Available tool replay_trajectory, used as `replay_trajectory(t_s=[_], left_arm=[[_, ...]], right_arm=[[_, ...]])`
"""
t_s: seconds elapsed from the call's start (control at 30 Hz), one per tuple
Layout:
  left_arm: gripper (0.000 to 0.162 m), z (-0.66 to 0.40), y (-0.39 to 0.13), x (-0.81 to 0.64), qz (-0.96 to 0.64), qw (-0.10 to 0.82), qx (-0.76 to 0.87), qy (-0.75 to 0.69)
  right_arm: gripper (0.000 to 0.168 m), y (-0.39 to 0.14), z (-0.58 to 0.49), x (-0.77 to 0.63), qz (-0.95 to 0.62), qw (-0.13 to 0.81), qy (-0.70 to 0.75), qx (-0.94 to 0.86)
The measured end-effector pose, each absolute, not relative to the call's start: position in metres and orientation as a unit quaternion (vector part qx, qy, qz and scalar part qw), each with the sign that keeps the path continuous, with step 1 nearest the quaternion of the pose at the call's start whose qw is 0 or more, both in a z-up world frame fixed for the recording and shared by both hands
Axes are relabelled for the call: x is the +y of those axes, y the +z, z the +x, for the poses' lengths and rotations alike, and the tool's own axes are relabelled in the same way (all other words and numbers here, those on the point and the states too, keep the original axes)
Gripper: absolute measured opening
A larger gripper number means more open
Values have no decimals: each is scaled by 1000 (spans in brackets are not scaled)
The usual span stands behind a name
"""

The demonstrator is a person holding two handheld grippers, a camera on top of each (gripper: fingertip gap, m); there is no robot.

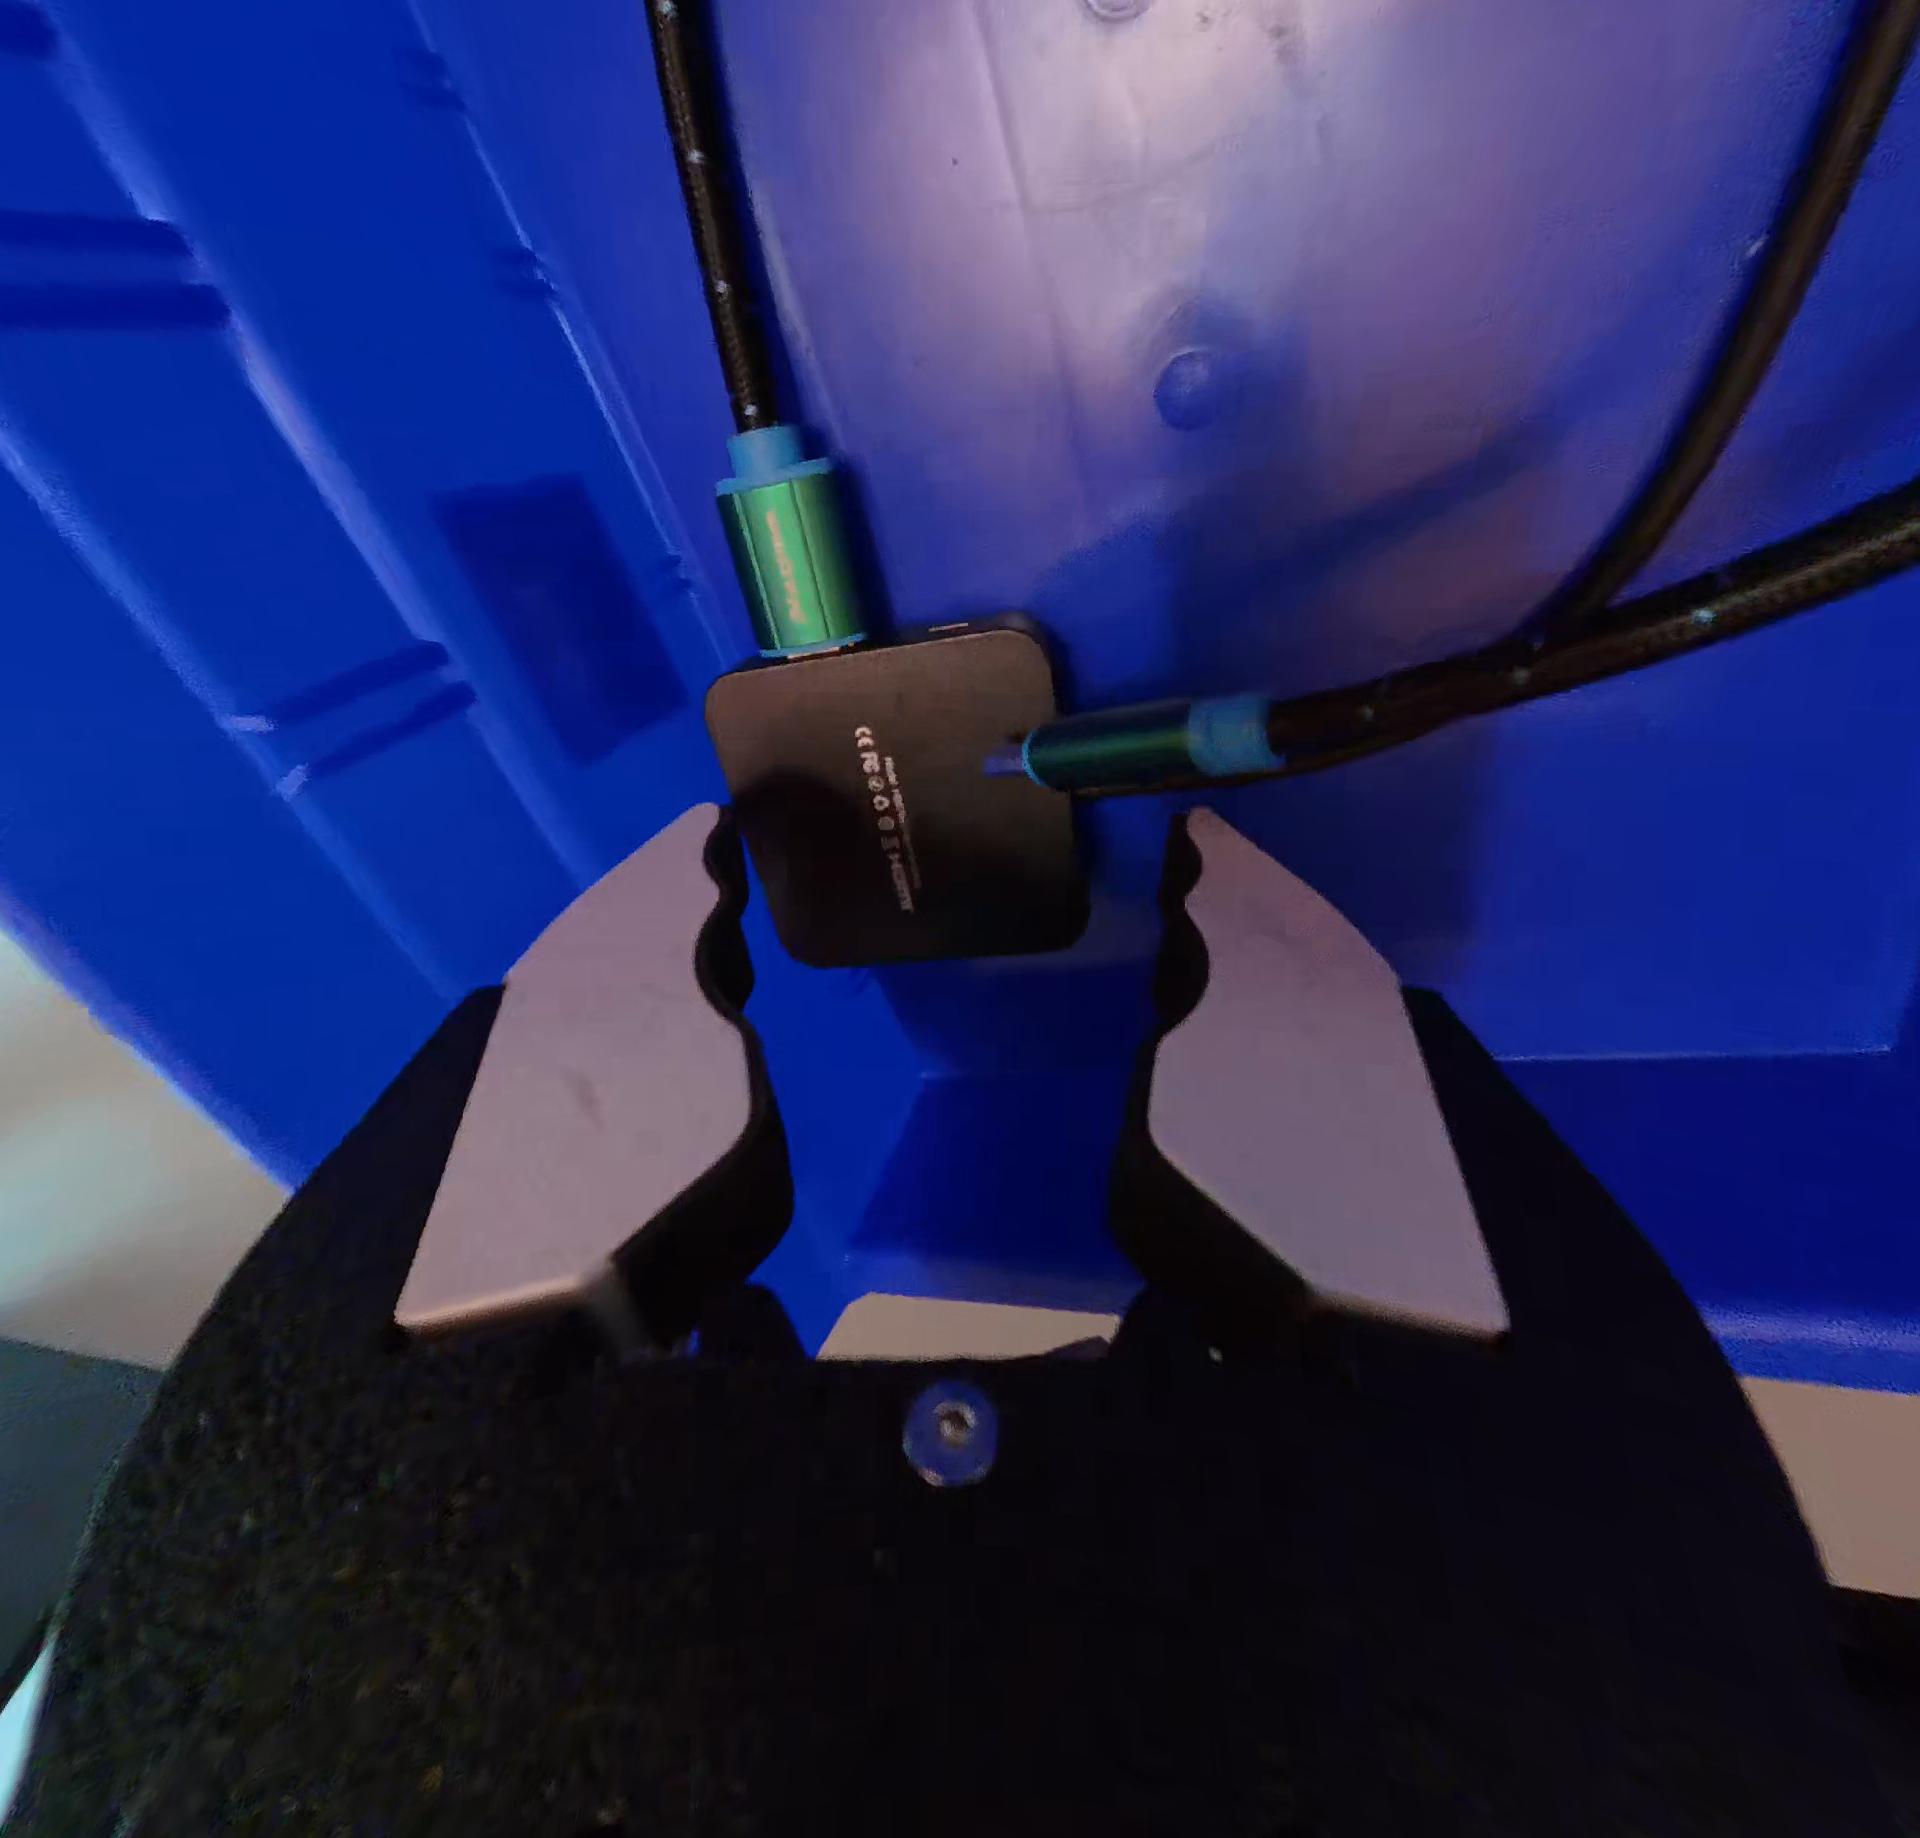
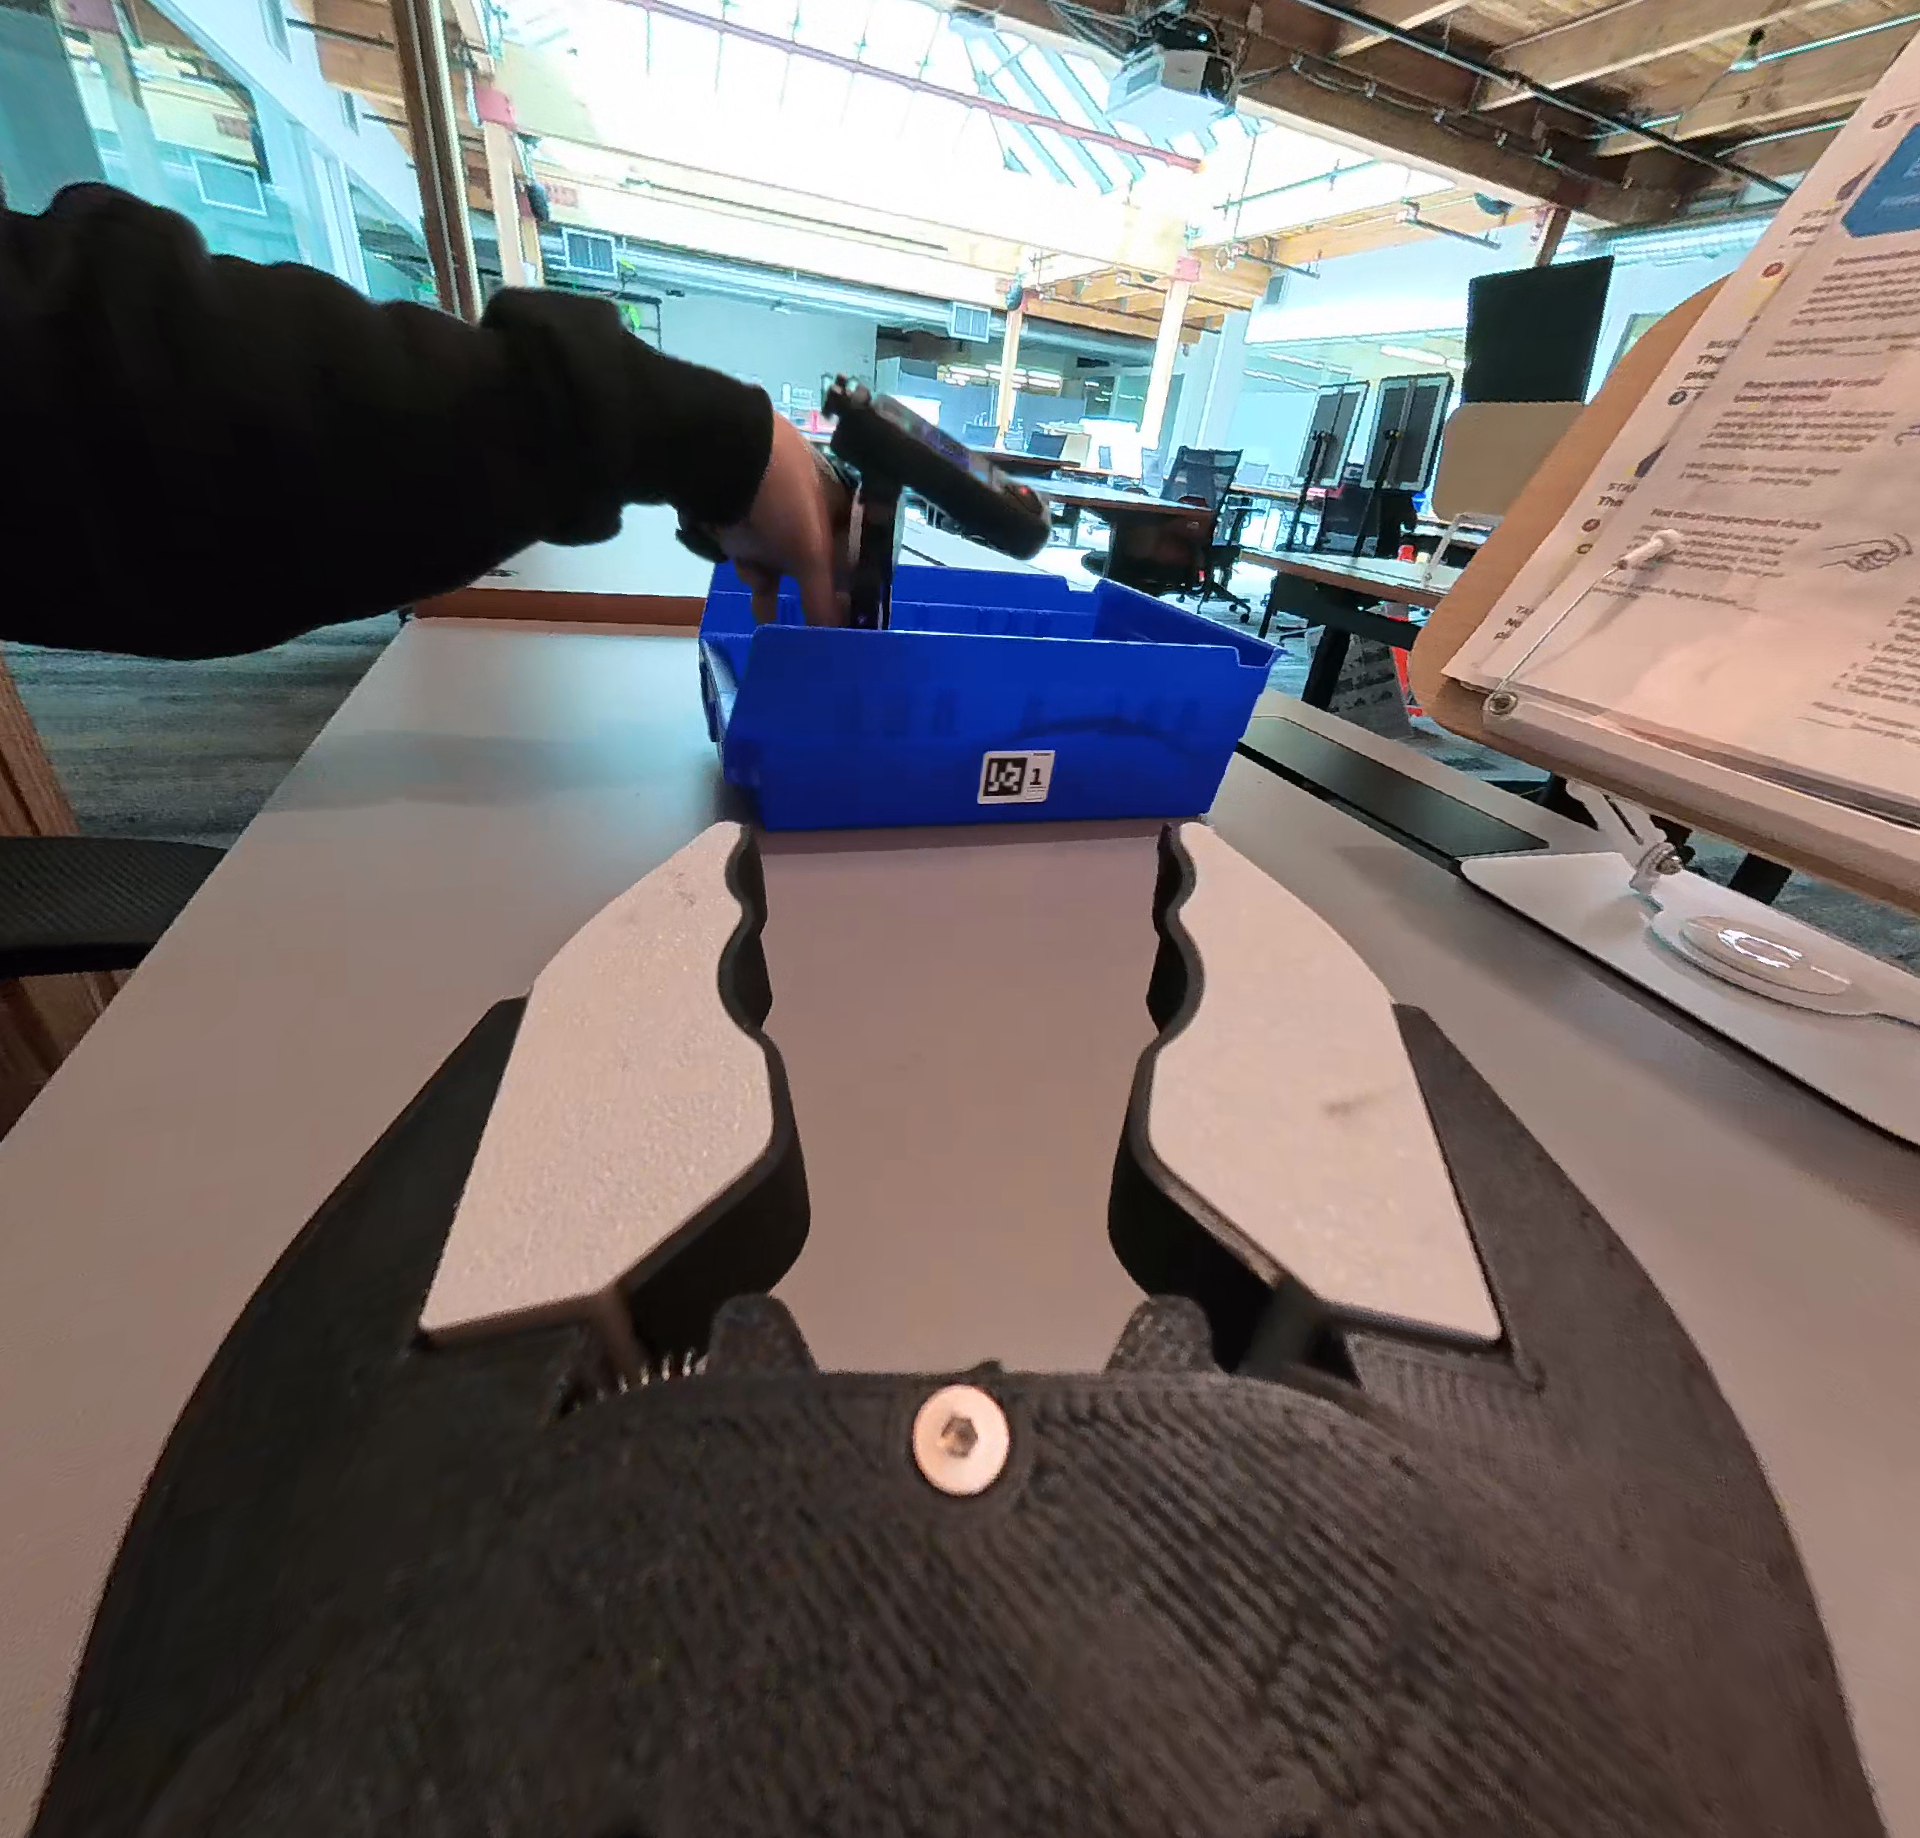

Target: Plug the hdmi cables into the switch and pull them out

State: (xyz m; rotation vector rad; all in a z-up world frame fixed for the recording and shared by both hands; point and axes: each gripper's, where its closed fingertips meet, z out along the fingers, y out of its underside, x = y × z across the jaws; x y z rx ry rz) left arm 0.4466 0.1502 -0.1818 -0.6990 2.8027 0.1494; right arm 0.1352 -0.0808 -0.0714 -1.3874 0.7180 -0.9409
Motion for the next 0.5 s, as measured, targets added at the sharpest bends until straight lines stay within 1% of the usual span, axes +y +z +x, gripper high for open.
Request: replay_trajectory(t_s=[0.1,0.17,0.3,0.33,0.37,0.4,0.5], left_arm=[[74,447,-187,150,-246,113,961,59],[66,442,-188,150,-246,88,963,63],[62,428,-185,148,-250,43,966,55],[66,421,-183,144,-252,20,967,43],[66,416,-181,140,-257,-1,966,24],[63,415,-178,137,-269,-7,963,7],[65,433,-174,152,-313,62,948,17]], right_arm=[[72,-73,136,-82,-603,609,-408,315],[72,-74,136,-82,-605,608,-407,315],[71,-77,137,-81,-614,597,-410,314],[71,-78,137,-81,-615,596,-409,315],[71,-79,138,-81,-616,596,-408,316],[72,-79,138,-81,-616,596,-407,316],[71,-80,138,-80,-616,596,-406,318]])
